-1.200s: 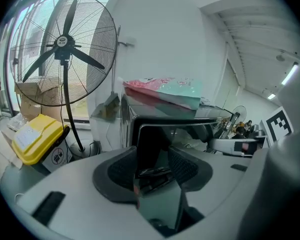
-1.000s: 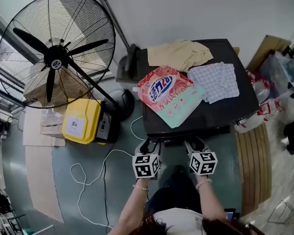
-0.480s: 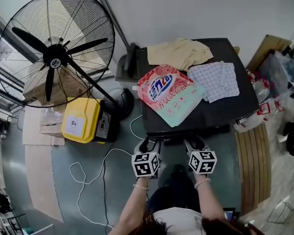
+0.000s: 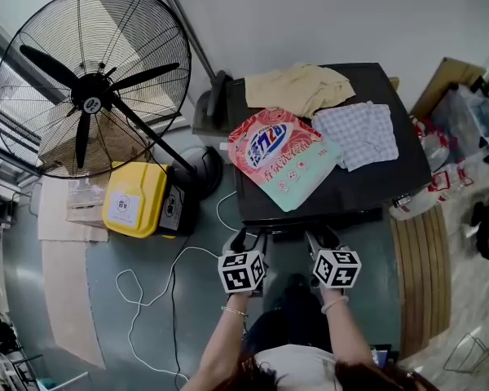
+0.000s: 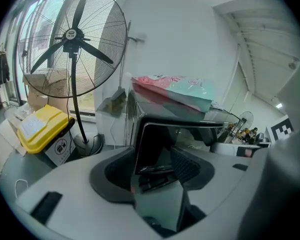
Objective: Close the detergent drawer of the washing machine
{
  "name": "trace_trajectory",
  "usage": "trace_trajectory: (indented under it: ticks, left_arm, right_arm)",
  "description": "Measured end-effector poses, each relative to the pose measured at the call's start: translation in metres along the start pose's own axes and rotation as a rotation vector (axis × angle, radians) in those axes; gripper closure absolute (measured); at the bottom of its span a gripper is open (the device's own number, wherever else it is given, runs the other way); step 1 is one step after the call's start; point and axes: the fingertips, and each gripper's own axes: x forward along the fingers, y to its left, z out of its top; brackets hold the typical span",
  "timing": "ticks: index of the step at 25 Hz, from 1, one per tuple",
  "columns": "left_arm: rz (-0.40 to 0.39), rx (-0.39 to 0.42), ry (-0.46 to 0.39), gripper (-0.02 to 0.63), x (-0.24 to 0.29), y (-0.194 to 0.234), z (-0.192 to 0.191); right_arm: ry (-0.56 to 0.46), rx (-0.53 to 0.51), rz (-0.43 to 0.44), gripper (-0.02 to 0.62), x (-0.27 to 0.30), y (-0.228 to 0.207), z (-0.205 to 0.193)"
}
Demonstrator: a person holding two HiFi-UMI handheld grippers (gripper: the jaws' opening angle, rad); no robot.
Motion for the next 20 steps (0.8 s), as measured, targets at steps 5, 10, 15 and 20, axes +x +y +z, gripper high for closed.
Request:
trace_trajectory:
  ticks: [5,10,15,20]
  left_arm:
    - [-0.003,-0.012,0.003,0.367,0.001,0.001,0.000]
    - [0.017,-0.024,0.012,0.360,0.009,0.004,0.006]
    - [0.006,-0.017,0.014,0.365,0.011,0.004,0.009]
    - [0.021,-0.034,-0.002,0.373,0.010,0.006,0.007]
  right_arm:
    - [0.005,0.027,0.004,0.387,0.001,0.000,-0.001]
    - [-0.003,0.077,-0.024,0.387,0.008,-0.004,0.004]
    - [-0.017,0.086,-0.053,0.383,0.008,-0.004,0.006]
    - [-0.019,0.082,-0.035,0.387,0.009,-0.003,0.005]
